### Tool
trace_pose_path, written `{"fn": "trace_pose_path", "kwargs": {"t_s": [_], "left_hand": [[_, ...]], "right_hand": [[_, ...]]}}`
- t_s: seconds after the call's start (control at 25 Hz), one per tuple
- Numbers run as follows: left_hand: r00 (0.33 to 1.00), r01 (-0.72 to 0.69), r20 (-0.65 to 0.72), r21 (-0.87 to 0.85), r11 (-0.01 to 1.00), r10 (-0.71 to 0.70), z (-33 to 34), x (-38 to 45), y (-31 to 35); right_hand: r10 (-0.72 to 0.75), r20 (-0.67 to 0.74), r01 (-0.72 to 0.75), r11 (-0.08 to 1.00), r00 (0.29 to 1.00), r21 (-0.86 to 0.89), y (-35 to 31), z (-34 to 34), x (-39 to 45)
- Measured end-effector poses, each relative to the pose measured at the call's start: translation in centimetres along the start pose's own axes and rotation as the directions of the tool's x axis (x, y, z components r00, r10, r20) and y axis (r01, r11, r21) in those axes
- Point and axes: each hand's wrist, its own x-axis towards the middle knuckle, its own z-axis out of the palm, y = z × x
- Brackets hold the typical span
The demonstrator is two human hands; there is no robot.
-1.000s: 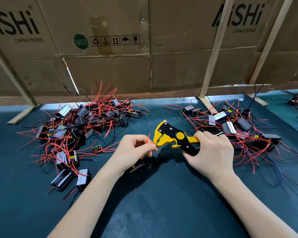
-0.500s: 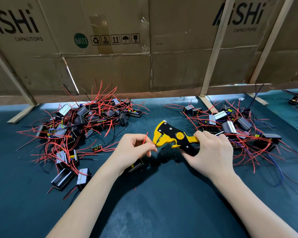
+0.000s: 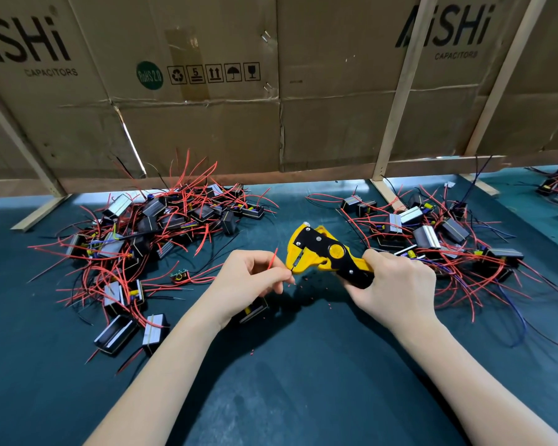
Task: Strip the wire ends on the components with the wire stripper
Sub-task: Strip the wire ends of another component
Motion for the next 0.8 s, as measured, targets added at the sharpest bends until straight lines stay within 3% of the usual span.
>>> {"fn": "trace_pose_path", "kwargs": {"t_s": [0.2, 0.44, 0.8], "left_hand": [[0.998, -0.008, 0.057, 0.056, 0.998, 0.005, -0.5, 0.1, 0.0], [0.984, 0.021, 0.173, 0.068, 0.997, -0.032, -1.1, 0.0, 0.1], [0.997, -0.044, 0.066, -0.026, 0.999, 0.046, -0.4, -0.2, 0.6]], "right_hand": [[0.057, 0.080, -0.056, 0.998, 0.995, -0.016, 0.1, 0.1, -0.1], [0.109, 0.045, -0.104, 0.990, 0.993, -0.091, 1.2, 0.6, 0.1], [0.193, 0.079, -0.189, 0.980, 0.978, -0.058, 1.6, 0.7, 0.2]]}}
